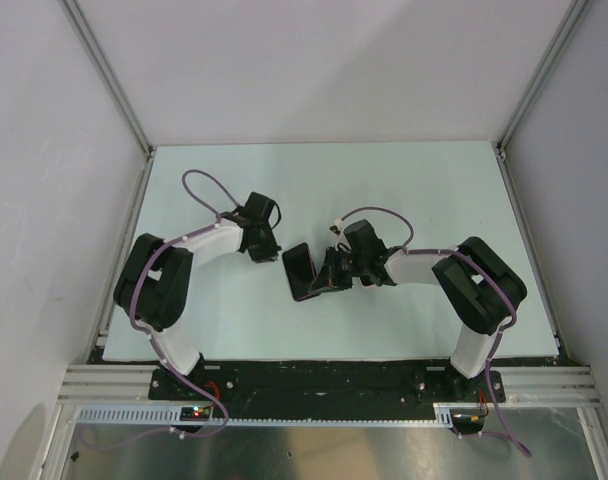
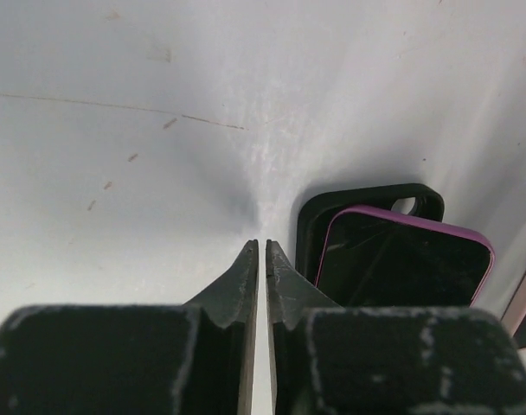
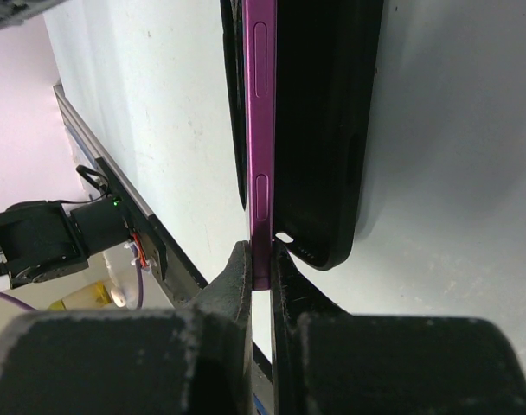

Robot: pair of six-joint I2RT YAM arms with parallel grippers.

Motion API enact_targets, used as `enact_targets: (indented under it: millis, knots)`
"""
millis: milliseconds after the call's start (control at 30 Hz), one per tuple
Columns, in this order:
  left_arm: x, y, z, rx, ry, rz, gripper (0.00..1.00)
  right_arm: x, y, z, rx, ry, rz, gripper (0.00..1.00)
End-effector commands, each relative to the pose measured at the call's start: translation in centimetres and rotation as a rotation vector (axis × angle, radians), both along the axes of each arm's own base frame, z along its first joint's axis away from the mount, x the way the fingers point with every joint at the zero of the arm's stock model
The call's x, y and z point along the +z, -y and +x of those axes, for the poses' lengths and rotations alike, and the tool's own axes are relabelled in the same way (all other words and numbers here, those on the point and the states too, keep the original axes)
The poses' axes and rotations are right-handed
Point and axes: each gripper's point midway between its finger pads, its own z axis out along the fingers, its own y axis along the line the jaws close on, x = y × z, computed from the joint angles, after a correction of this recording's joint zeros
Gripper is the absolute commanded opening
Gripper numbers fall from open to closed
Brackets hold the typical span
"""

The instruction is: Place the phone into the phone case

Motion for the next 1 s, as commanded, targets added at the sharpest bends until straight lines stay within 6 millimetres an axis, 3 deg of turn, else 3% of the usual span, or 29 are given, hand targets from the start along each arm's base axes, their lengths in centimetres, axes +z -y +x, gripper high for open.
enact_targets:
  millis: [0,467,800,867,967]
  knots:
    - [0.0,1.7,0.5,-0.022,0.011,0.014,0.10,-2.3,0.4,-3.5,0.067,-0.114,-0.072,0.00]
    - [-0.1,4.5,2.5,-0.073,0.015,-0.001,0.10,-2.6,-0.2,-3.7,0.103,-0.180,-0.018,0.00]
    - [0.1,5.2,2.8,-0.097,0.020,-0.010,0.10,-3.3,0.5,-2.7,0.060,-0.172,-0.066,0.00]
    - [0.1,5.1,2.8,-0.100,0.022,-0.009,0.10,-3.2,0.9,-2.3,0.045,-0.143,-0.093,0.07]
    - [0.2,5.1,2.7,-0.103,0.022,-0.008,0.10,-2.8,1.6,-2.0,0.029,-0.111,-0.133,0.29]
